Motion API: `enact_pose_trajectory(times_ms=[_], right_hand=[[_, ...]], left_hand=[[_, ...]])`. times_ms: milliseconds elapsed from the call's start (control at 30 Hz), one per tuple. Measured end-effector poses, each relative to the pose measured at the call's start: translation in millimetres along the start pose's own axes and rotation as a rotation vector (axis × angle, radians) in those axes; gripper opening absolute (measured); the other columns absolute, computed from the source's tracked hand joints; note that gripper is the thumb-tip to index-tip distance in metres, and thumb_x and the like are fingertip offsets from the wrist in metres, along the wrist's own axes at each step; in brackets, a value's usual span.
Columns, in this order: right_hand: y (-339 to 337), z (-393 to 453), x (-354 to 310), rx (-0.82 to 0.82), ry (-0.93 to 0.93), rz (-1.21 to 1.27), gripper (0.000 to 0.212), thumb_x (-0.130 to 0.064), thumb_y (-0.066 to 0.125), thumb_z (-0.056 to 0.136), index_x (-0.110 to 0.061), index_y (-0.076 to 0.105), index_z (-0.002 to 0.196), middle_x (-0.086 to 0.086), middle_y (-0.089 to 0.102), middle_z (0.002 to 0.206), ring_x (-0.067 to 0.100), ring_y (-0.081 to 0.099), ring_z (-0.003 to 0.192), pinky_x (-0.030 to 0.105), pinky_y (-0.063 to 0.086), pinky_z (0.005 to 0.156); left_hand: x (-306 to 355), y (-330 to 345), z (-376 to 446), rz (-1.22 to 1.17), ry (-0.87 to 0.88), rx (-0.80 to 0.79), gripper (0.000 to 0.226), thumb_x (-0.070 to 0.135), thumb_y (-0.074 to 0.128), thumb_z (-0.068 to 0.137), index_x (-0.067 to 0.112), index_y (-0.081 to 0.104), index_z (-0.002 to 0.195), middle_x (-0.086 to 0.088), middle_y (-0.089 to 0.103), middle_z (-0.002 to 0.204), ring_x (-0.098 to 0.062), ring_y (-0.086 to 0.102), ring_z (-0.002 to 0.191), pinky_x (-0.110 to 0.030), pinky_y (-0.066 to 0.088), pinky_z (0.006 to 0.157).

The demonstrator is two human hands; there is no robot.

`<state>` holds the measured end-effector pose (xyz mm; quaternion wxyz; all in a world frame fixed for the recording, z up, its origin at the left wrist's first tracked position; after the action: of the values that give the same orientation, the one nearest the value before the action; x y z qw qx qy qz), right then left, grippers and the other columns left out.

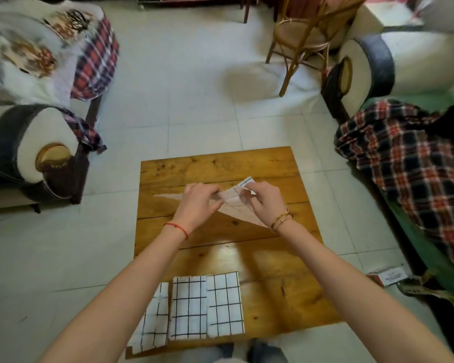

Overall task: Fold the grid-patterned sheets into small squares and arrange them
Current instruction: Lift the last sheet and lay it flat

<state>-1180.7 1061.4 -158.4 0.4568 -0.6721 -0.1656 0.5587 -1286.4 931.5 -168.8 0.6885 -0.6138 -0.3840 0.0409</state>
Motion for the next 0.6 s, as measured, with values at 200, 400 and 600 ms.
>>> enact_pose_trajectory(times_ms=[200, 400, 600], right_hand=[[-77, -9, 1, 0.135, 0.090, 0.186, 0.029, -0.031, 0.058, 0.092, -0.008, 0.071, 0.081, 0.000, 0.057, 0.063, 0.013, 0.046, 0.061, 0.028, 0.031, 0.057], [-140, -25, 14, 0.183, 0.104, 0.228, 0.036, -0.033, 0.059, 0.090, -0.003, 0.067, 0.072, 0.017, 0.061, 0.065, 0.016, 0.048, 0.061, 0.031, 0.035, 0.059], [-189, -49, 18, 0.229, 0.087, 0.264, 0.036, -0.031, 0.059, 0.091, 0.002, 0.069, 0.082, 0.023, 0.068, 0.082, 0.032, 0.060, 0.076, 0.033, 0.043, 0.065]], left_hand=[[27, -47, -16, 0.006, -0.054, 0.087, 0.015, 0.035, 0.061, 0.090, 0.022, 0.060, 0.097, 0.009, 0.066, 0.094, -0.019, 0.060, 0.100, -0.042, 0.034, 0.104], [54, -82, -32, 0.032, -0.063, 0.174, 0.011, 0.031, 0.063, 0.089, 0.023, 0.060, 0.096, 0.008, 0.071, 0.094, -0.020, 0.063, 0.097, -0.044, 0.041, 0.100], [85, -124, -56, 0.068, -0.006, 0.274, 0.007, 0.028, 0.067, 0.087, 0.024, 0.065, 0.092, 0.010, 0.070, 0.086, -0.018, 0.066, 0.088, -0.043, 0.046, 0.092]])
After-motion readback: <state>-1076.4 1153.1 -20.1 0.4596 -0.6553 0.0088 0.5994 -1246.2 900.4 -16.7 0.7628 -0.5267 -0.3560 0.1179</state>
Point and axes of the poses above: each hand's wrist, its own z-axis towards the middle knuckle, its own y-axis out of the palm, x = y × z, the point moved 6 cm from there along z, towards the middle knuckle
